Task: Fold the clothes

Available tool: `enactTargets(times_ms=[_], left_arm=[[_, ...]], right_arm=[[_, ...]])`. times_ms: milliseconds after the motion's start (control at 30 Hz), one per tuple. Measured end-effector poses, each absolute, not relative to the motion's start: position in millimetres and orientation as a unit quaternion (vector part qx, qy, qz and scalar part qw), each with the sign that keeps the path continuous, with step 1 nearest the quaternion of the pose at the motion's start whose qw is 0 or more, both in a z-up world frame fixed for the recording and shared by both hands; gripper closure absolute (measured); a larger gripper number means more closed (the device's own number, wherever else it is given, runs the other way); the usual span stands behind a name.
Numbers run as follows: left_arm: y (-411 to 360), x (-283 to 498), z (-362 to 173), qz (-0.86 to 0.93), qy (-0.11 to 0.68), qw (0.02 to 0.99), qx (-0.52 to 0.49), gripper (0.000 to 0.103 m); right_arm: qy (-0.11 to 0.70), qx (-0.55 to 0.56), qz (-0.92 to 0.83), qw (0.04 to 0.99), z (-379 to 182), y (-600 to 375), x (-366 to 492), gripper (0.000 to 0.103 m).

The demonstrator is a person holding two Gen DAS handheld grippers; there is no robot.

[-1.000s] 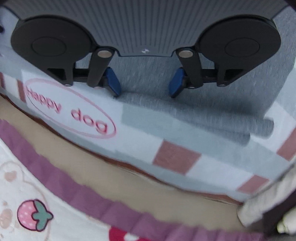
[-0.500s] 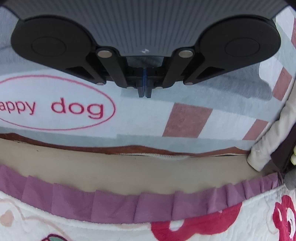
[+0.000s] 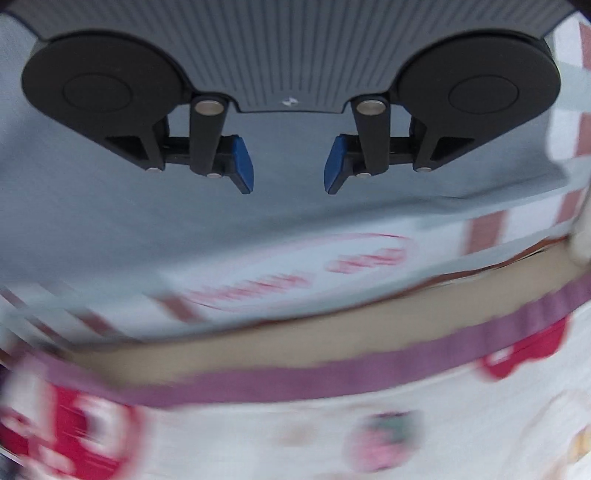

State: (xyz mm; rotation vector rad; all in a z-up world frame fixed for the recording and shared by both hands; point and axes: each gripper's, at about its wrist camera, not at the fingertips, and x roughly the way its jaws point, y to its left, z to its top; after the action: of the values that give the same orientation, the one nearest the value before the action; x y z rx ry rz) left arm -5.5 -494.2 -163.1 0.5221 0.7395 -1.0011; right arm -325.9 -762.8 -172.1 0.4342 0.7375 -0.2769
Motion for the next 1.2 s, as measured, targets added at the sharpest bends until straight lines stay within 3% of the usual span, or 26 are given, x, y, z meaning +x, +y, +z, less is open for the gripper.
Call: enactTargets(times_ms=[200, 400, 533, 600, 667, 700, 767, 933, 1033, 1200], left_arm=[[-500.7, -99.8, -181.3, -0.574, 0.387, 0.666, 0.277, 0.058], [-493.9, -143.3, -201.0, -0.588, 0.389, 0.619, 0.346, 0.053], [-490.6, -136.8, -200.1, -0.582, 0.42, 0.62, 0.316, 0.053], [-488.7, -132.4, -199.6, -0.582, 0.431, 0.622, 0.299, 0.053], [-487.3, -128.5, -199.8, -0.584, 0.429, 0.626, 0.288, 0.053], [-487.5, -127.4, -199.3, -0.587, 0.425, 0.629, 0.282, 0.053], [-489.0, -126.0, -193.2, -0.599, 0.407, 0.637, 0.263, 0.053], [-495.0, -128.7, -173.7, -0.647, 0.372, 0.633, 0.204, 0.051], [-509.8, -134.5, -188.5, -0.653, 0.423, 0.589, 0.216, 0.051], [-505.0, -137.2, -195.1, -0.646, 0.444, 0.581, 0.22, 0.051]], right_arm=[[0.402, 0.138, -0.095, 0.9, -168.8, -665.4, -353.3, 0.044], [0.454, 0.064, -0.143, 0.877, -178.2, -640.1, -355.8, 0.039], [0.488, 0.005, -0.187, 0.853, -193.7, -643.3, -349.9, 0.032], [0.484, -0.006, -0.186, 0.855, -197.1, -645.2, -347.4, 0.033], [0.48, -0.018, -0.184, 0.857, -200.5, -647.1, -344.9, 0.058], [0.471, -0.021, -0.187, 0.862, -198.5, -647.0, -345.6, 0.08], [0.423, 0.009, -0.19, 0.886, -181.7, -653.6, -354.5, 0.091], [0.319, 0.168, -0.218, 0.907, -155.7, -693.9, -387.5, 0.096], [0.315, 0.191, -0.227, 0.902, -159.6, -697.8, -385.4, 0.097], [0.308, 0.247, -0.245, 0.885, -170.4, -710.4, -379.9, 0.096]])
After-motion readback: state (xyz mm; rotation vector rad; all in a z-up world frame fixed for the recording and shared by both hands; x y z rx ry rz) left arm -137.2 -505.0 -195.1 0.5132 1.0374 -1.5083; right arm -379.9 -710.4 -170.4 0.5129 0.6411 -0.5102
